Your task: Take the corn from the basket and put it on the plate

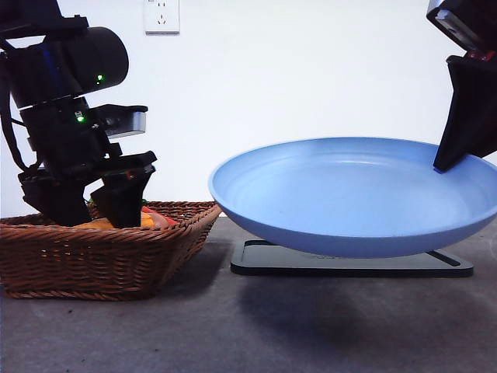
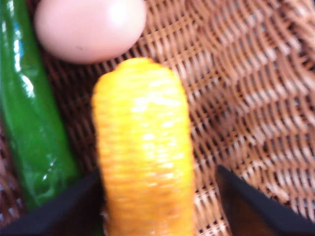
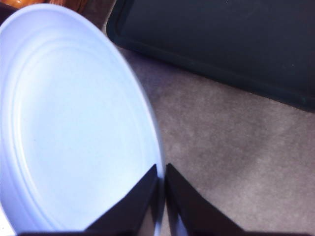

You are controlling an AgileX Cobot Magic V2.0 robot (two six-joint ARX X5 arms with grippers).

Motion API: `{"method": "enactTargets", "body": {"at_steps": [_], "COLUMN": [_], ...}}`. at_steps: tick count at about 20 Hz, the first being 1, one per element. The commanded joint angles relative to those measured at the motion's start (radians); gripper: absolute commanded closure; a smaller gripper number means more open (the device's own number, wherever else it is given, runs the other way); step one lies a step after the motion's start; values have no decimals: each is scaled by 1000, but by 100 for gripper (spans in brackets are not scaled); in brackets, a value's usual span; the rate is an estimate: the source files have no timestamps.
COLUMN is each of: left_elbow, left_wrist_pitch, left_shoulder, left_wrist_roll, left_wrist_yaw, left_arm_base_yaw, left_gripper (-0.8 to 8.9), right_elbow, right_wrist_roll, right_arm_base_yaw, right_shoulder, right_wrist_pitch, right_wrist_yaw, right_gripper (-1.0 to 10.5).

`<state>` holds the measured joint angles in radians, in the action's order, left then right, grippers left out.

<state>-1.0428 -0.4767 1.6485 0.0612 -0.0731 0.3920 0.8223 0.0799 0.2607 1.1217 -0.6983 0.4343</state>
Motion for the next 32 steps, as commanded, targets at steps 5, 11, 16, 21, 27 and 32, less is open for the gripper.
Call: {"method": "enactTargets", "body": {"at_steps": [5, 11, 16, 21, 27, 32], "left_elbow": [-19, -133, -221, -220, -220, -220], "left_wrist_pitch": [-4, -76, -62, -54, -47, -56], "left_shoulder": [19, -36, -106, -77, 0, 55], "left_wrist_roll": [-10, -46, -131, -66, -8, 5], "left_wrist_yaw": [6, -85, -413, -451, -372, -360], "left_arm_base_yaw": [8, 16, 69, 230, 349, 377], "left_gripper": [621, 621, 621, 621, 621, 619], "right_elbow": [19, 19, 19, 20, 24, 24], "right_wrist_roll": [14, 32, 95, 116, 126, 126], "right_arm_base_yaw": [3, 3, -21, -56, -56, -57], "right_shoulder": [6, 19, 129, 221, 224, 223], "right_wrist_pitch": [15, 18, 70, 85, 100, 100], "right_wrist_yaw": [8, 2, 11, 119, 196, 228], "right_gripper": [945, 945, 945, 945, 945, 945]}}
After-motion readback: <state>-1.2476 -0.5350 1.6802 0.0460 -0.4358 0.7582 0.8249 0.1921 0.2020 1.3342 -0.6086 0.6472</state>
